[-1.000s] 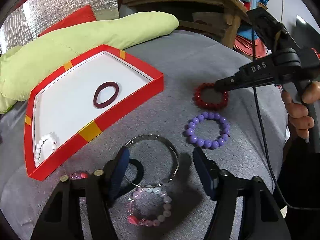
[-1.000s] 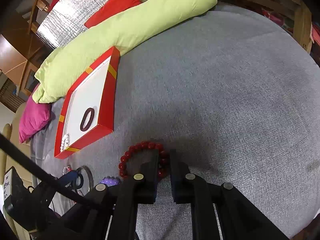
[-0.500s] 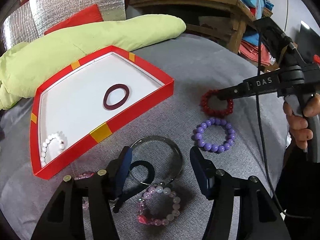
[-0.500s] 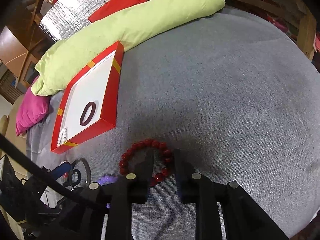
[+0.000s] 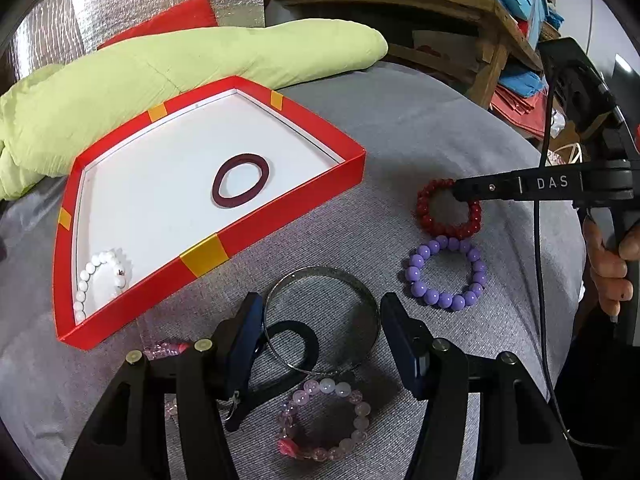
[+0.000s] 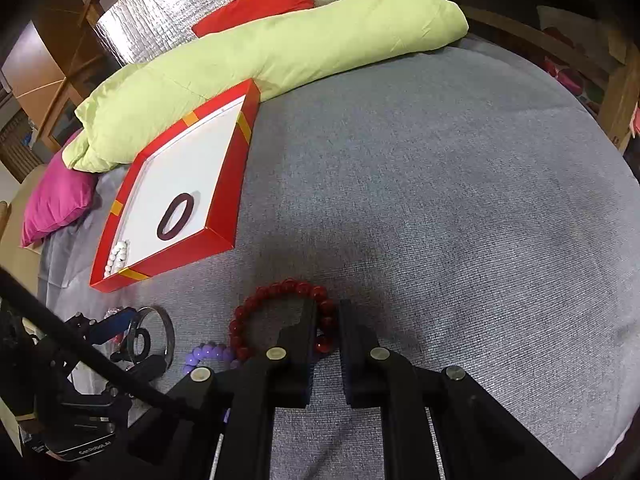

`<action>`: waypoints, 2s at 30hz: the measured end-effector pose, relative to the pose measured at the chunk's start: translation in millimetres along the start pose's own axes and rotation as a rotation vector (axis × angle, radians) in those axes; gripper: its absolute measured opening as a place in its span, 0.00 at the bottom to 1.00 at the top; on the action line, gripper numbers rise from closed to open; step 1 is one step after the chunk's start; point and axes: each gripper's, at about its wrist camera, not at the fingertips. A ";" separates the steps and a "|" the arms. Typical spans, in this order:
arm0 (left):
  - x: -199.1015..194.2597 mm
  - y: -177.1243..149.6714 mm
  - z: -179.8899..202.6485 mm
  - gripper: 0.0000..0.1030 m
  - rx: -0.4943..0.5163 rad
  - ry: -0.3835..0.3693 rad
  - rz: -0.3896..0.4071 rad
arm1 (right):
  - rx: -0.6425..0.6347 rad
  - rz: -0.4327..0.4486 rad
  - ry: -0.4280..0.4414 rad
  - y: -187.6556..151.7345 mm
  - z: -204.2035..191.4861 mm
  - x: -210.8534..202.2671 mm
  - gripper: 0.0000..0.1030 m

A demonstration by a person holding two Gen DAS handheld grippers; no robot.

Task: Organize jewelry
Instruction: 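Grasp the red bead bracelet with the right tool, then grasp the silver bangle with left tool while right tool lifts red bracelet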

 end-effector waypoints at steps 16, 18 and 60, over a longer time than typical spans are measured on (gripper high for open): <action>0.0 -0.8 4.2 0.62 0.024 0.037 -0.023 | -0.004 0.031 0.024 2.8 -3.4 -4.6 0.10; 0.3 -1.3 7.5 0.63 0.043 0.040 -0.028 | -0.007 0.025 0.024 2.7 -3.6 -3.5 0.10; -46.5 9.2 -2.3 0.62 0.031 0.069 0.169 | -0.053 0.199 0.135 2.5 -29.5 -40.7 0.10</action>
Point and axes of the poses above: each gripper's, at about its wrist camera, not at the fingertips, and x roughly the way its jaws point, z to its right, y to its top, and after that the axes turned 7 degrees about -z, right-handed
